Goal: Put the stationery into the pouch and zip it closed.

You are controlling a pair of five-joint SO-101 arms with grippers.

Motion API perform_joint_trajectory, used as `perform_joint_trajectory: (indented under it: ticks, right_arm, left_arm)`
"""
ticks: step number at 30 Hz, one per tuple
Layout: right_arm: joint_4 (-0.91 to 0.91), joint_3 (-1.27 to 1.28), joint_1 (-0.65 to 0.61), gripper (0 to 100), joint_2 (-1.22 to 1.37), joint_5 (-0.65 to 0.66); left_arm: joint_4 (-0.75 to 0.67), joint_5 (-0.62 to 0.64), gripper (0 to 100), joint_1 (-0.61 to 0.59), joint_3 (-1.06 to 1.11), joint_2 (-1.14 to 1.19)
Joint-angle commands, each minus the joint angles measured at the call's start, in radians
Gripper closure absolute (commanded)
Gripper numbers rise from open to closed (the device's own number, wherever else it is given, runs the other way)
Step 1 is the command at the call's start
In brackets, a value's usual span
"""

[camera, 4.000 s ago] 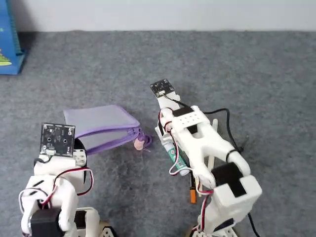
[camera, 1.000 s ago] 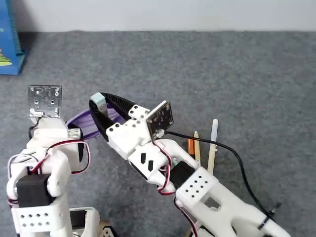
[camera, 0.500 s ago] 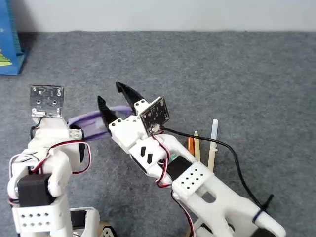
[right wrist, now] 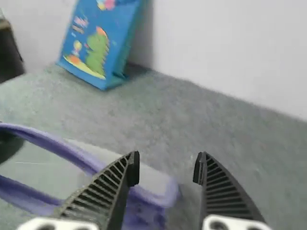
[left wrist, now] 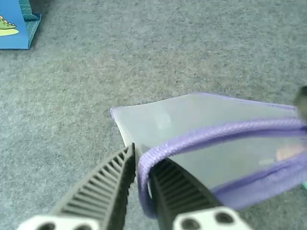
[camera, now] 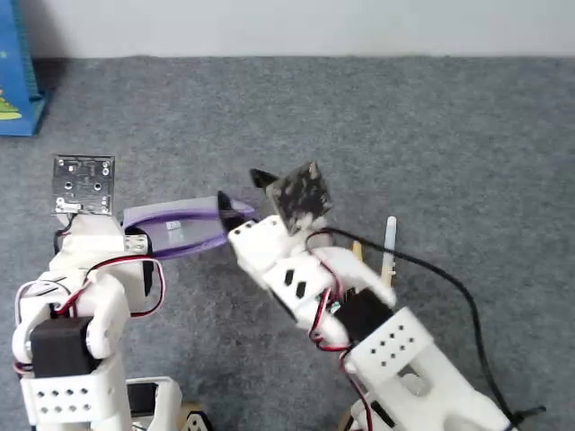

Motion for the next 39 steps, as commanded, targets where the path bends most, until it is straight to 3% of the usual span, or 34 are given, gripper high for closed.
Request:
perform_joint_trajectory:
  ticks: [1,5,8,14,23,34,39]
  right_arm:
    - [0.3,-0.215,0.11,82.0,0.036,-0.069]
    - [0.535,-0.351,0.245,82.0,0.159,-0.115]
    - [0.601,-0.385,0.323,82.0,0.246,-0.14]
    - [0.559,-0.388,0.456,82.0,0.429,-0.149]
    - [0.348,-0.448,0.639,82.0,0.791,-0.081]
    - [0.418,-0.681,0.699,82.0,1.132,-0.08]
    - [0.417,-0.703,0.693,94.3,1.196,-0.04]
  left_arm:
    - [0.006,0.008,99,0.005,-0.058,0.003]
    - [0.006,0.008,99,0.005,-0.058,0.003]
    - [0.006,0.008,99,0.005,-0.058,0.003]
    - [0.003,0.008,99,0.002,-0.041,0.0]
    - [0.002,0.008,99,0.005,-0.031,0.003]
    - [0.002,0.008,99,0.003,-0.03,0.003]
    - [0.002,0.008,99,0.002,-0.019,0.003]
